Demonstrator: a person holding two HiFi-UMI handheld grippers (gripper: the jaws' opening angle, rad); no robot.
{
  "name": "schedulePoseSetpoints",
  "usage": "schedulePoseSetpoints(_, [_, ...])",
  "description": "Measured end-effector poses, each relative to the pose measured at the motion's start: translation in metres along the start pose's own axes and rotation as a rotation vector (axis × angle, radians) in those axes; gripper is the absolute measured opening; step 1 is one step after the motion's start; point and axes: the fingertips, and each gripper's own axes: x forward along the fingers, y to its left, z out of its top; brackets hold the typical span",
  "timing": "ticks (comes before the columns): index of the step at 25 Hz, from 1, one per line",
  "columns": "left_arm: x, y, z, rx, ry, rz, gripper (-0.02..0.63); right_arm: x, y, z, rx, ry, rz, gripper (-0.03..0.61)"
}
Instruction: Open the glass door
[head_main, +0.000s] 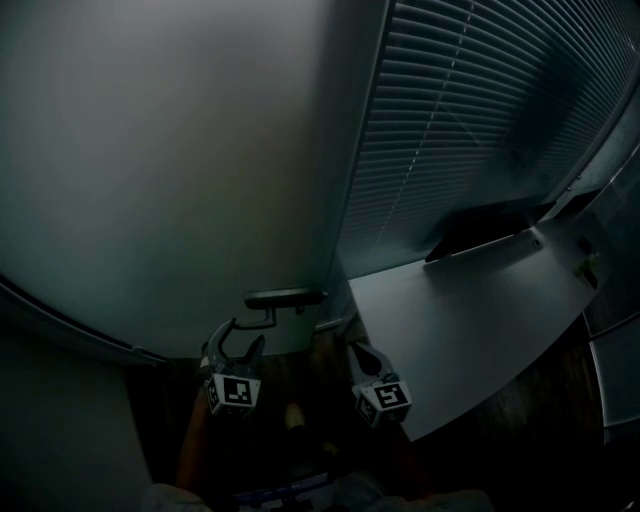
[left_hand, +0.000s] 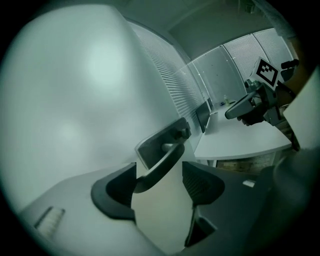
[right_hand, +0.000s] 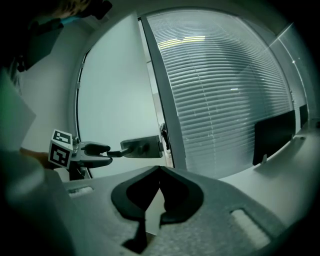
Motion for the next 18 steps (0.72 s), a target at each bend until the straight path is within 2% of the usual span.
schedulePoseSetpoints(8, [0.011, 0.004, -0.001, 0.012, 0.000, -0.003, 0.302, 0.007, -0.011, -0.002, 0.012, 0.001, -0.018, 0.002])
schedulePoseSetpoints(14, [0.014, 0.004, 0.001, 0.081, 0.022, -0.004, 0.305, 0.008, -0.010, -0.001, 0.025, 0.012, -0.017, 0.002])
schedulePoseSetpoints(18, [0.017, 0.004, 0.000, 0.081, 0.024, -0.002, 0.307, 0.010, -0.011, -0.003, 0.029, 0.006, -0.020, 0.002])
